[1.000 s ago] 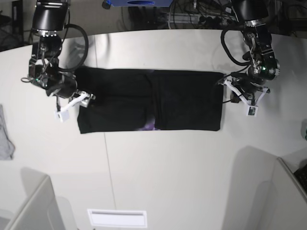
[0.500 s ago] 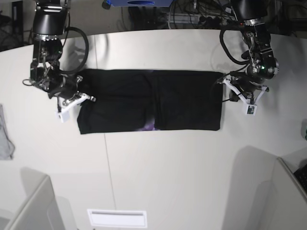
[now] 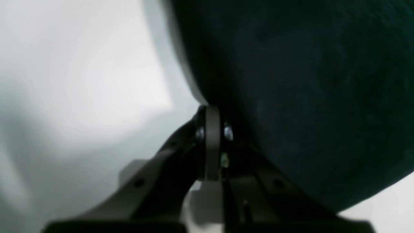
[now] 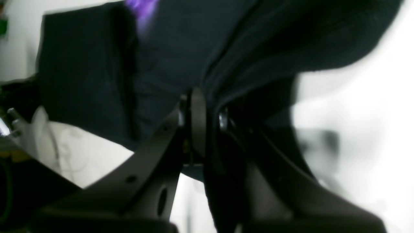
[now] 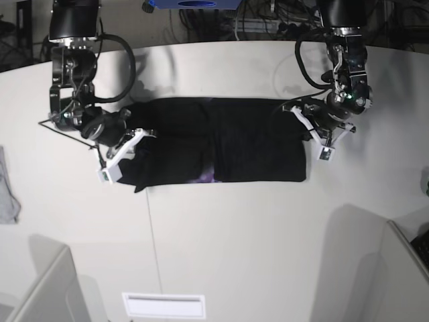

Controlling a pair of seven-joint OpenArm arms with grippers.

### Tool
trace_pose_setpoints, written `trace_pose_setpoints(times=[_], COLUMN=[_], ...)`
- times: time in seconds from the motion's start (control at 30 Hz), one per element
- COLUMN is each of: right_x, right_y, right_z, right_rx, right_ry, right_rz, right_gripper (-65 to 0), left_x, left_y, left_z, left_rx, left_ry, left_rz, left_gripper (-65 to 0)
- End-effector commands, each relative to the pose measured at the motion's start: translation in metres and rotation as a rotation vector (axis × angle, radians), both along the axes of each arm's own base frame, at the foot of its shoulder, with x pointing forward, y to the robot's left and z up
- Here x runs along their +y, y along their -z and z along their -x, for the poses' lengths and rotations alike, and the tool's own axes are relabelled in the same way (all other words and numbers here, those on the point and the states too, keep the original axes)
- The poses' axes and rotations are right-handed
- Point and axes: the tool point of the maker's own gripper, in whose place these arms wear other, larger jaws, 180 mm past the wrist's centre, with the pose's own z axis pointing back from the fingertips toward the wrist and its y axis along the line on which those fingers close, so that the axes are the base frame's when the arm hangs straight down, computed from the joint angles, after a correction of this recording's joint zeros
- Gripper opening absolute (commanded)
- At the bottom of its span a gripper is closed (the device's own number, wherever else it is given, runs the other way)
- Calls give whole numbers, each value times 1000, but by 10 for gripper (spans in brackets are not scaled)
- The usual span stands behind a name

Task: Fold the T-shirt properly
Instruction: 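Lift the strip's end with the right gripper and fold it toward the left gripper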

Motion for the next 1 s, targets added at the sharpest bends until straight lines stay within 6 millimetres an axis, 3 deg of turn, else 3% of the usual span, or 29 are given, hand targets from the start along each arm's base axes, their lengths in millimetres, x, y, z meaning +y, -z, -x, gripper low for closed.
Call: trace_pose_setpoints(times=[0.0, 0.33, 0.47, 0.63, 0.97], right_x=[7, 67, 83, 101, 157], right_y=[-13, -35, -39, -59, -80], right_z=[-6, 6, 7, 6, 7], right_rx=[-44, -68, -51, -89, -86], right_ry=[-4, -90, -77, -81, -167], right_rz=[-23, -98, -144, -199, -248], right_gripper=[-650, -650, -650, -650, -650], left_x=[-2, -12, -17, -18, -19], left_y=[-9, -7, -5, -2, -1], left_z=[-9, -8, -7, -1, 1], left_rx=[-36, -26, -21, -10, -6], left_ry=[6, 12, 27, 33, 33], left_rz=[1, 11, 9, 10, 13], left_gripper=[-650, -650, -650, -650, -650])
